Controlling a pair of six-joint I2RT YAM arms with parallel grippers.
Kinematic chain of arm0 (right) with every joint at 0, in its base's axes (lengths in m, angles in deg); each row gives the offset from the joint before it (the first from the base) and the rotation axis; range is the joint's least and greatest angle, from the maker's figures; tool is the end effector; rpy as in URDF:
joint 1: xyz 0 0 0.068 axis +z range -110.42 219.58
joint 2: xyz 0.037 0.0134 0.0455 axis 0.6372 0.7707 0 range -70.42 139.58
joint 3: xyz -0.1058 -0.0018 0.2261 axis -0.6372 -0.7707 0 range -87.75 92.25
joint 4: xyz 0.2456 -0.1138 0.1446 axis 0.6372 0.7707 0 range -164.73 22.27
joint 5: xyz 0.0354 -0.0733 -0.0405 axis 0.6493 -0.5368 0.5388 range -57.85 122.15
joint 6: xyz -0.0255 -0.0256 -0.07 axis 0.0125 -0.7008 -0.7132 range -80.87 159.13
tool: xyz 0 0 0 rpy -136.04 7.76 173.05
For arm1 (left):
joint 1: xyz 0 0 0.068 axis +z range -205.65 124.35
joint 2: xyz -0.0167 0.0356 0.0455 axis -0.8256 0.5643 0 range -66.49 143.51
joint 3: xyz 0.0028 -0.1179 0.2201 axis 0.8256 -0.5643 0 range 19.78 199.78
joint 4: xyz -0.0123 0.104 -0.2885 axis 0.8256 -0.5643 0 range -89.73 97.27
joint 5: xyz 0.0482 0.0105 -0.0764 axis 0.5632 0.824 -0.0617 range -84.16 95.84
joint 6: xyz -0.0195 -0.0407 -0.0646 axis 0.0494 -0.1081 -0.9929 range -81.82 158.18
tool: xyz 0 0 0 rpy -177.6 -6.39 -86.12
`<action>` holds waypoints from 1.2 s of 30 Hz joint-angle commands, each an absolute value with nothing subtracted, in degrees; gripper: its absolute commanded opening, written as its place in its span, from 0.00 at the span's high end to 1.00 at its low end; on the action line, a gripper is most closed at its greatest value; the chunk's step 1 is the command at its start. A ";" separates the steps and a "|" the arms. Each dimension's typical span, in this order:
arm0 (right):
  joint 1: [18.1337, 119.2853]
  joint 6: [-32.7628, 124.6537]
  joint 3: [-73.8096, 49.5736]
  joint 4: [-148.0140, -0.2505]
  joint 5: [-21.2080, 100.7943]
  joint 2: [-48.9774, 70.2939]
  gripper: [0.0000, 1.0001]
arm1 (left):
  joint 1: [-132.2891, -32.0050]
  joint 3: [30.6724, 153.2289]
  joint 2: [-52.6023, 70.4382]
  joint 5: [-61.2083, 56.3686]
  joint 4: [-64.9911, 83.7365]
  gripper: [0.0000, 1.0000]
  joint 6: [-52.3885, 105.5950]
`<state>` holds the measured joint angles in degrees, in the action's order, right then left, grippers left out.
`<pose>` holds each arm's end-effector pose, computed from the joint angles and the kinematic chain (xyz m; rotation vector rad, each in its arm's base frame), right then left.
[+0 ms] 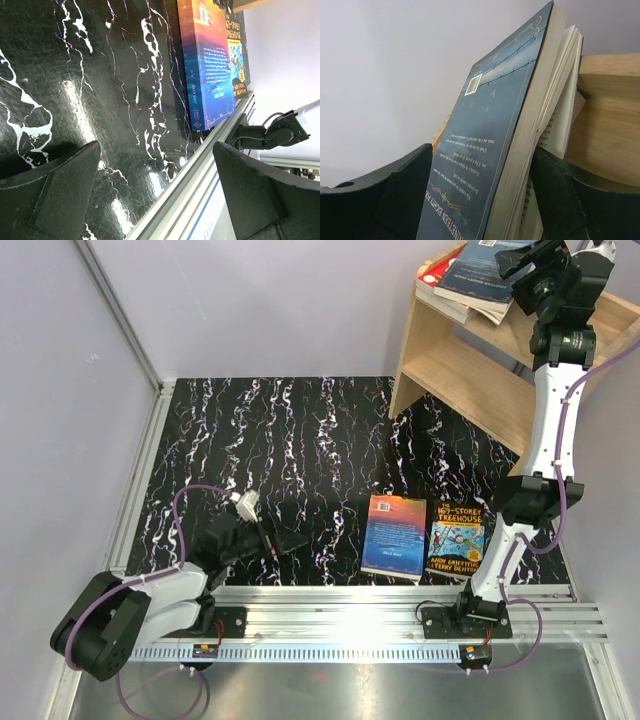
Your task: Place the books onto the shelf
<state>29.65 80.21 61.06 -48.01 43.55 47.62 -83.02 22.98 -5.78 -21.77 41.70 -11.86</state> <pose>0.4886 -0.0721 0.5367 0.5079 1.4428 0.5845 0.1932 -0.1353 0.0554 -0.0806 2.1846 -1.3055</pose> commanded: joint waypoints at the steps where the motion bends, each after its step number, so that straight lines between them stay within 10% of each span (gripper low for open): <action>1: 29.30 81.49 59.29 -48.45 44.63 46.56 0.17 | -82.98 22.24 -6.81 -20.97 45.77 0.01 -12.09; 5: 29.39 84.13 52.73 -51.42 47.09 43.23 0.21 | -82.98 22.24 -6.11 -20.88 46.90 0.01 -12.27; 10: 29.74 84.92 41.81 -56.97 45.78 34.79 1.00 | -83.07 22.24 -4.96 -21.49 47.96 0.01 -12.35; 36: 37.82 89.75 52.34 -44.23 12.92 37.86 1.00 | -83.07 20.66 -6.99 -21.58 49.63 0.01 -12.53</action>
<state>37.93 88.49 49.30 -42.98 20.01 36.77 -83.02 22.98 -6.04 -21.77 45.11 -12.82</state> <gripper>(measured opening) 0.199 0.985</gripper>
